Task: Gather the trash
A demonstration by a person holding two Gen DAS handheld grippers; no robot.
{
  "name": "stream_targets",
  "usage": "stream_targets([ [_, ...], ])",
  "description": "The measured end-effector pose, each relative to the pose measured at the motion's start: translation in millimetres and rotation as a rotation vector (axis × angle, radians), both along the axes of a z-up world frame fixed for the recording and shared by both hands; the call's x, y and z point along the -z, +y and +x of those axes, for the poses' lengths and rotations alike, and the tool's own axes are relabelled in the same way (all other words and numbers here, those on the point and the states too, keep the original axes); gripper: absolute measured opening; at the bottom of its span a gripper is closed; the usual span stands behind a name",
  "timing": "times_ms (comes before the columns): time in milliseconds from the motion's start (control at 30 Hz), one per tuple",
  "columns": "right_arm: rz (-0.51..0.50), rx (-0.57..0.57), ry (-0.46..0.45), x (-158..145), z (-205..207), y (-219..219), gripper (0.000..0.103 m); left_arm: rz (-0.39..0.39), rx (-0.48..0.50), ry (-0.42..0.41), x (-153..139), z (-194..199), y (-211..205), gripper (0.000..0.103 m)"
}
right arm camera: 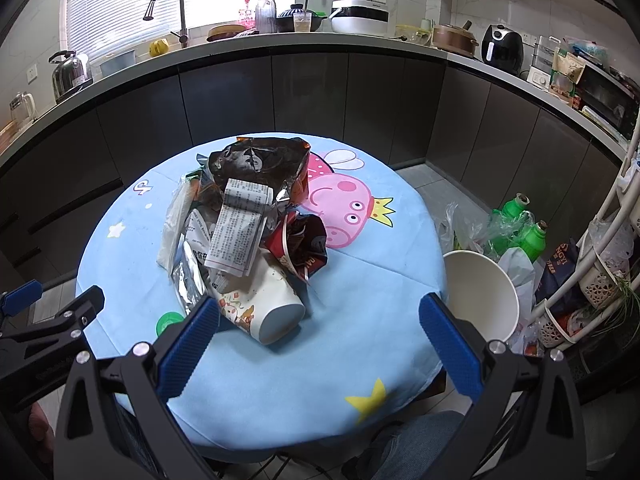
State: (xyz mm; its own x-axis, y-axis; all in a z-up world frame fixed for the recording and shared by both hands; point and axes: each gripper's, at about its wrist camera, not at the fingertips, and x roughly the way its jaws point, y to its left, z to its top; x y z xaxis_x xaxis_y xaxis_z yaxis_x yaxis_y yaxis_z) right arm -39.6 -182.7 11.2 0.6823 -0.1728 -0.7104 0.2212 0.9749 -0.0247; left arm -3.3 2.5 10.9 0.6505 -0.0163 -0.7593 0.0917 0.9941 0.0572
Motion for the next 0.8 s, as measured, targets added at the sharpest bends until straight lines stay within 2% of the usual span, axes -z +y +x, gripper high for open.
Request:
stream_targets([
  [800,0.002,-0.001,0.004,-0.3,1.0,-0.5,0.1,-0.004,0.006,0.005,-2.0,3.2,-1.1,0.095],
])
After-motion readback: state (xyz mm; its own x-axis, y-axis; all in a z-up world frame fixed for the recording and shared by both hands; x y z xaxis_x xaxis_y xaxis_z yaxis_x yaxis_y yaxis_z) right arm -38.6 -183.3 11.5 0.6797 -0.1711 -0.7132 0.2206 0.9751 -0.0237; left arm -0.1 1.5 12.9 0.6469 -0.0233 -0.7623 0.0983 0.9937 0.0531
